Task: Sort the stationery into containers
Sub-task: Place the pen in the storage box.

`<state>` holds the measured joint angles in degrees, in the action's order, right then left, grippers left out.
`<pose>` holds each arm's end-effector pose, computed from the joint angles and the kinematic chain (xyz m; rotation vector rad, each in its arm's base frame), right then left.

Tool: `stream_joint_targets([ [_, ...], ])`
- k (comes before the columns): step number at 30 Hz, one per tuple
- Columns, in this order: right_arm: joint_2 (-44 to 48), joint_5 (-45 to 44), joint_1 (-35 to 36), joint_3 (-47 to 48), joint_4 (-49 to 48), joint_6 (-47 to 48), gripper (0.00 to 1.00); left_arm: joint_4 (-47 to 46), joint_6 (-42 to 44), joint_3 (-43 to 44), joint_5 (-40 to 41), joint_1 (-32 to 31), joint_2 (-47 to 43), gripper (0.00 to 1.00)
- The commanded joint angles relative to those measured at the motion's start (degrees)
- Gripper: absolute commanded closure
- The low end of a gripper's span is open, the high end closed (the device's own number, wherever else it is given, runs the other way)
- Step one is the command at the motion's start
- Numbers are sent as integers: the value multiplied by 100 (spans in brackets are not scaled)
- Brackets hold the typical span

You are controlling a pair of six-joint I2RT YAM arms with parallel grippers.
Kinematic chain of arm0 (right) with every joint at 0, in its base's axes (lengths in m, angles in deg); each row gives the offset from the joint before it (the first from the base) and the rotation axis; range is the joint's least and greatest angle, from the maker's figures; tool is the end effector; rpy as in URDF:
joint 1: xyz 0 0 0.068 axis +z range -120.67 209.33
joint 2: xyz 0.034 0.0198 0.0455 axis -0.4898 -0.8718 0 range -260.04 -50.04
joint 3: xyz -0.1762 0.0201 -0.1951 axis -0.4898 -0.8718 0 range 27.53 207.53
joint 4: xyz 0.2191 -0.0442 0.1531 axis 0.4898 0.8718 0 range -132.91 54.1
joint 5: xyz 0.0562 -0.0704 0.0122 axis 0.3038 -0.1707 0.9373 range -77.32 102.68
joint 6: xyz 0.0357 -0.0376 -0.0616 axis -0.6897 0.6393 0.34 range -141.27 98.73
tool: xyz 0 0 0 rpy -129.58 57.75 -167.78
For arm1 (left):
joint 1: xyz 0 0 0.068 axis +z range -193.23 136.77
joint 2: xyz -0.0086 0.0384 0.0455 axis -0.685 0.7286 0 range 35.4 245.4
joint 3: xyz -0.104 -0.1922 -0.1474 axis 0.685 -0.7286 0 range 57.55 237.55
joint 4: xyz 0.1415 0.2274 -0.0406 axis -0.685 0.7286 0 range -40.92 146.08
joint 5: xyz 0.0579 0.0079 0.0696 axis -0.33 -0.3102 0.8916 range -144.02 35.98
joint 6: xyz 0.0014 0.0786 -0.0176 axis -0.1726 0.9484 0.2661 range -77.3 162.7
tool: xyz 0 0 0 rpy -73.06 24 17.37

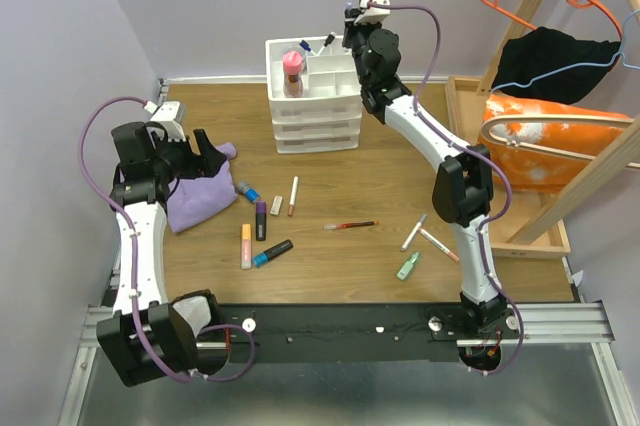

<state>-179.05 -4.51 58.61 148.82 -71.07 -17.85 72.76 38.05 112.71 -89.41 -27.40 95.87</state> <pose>0.5095 0.2622 0.3856 -0.0876 1.2301 0.2108 0.2693 0.0343 0.3077 0.0143 2.0138 -0.5150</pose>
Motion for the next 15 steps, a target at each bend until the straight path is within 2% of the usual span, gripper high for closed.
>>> stream_joint_targets([
  [1, 235, -4, -1, -264, 223, -175, 79, 628, 745, 214, 112, -133, 378, 13],
  [2, 280, -4, -10, -316, 223, -184, 72, 664, 781, 345, 103, -186, 439, 13],
  [3, 376, 14, -1, -387, 232, -193, 69, 690, 842, 399, 77, -221, 501, 13],
  [9, 842, -4, -10, -650, 311, -298, 64, 874, 1605, 750, 121, -747, 519, 12],
  [12, 1281, -30, -1, -835, 416, -481, 64, 1426, 3183, 988, -308, -1055, 510, 12],
  [13, 1456, 31, -10, -905, 478, -587, 64, 1942, 3815, 1041, -449, -1282, 484, 12],
  [14, 1806, 92, -1, -1106, 548, -649, 64, 2252, 5284, 1137, -616, -1398, 457, 13],
  [15, 2035, 163, -10, -1230, 731, -711, 64, 2594, 6108, 1190, -757, -1495, 405, 14],
])
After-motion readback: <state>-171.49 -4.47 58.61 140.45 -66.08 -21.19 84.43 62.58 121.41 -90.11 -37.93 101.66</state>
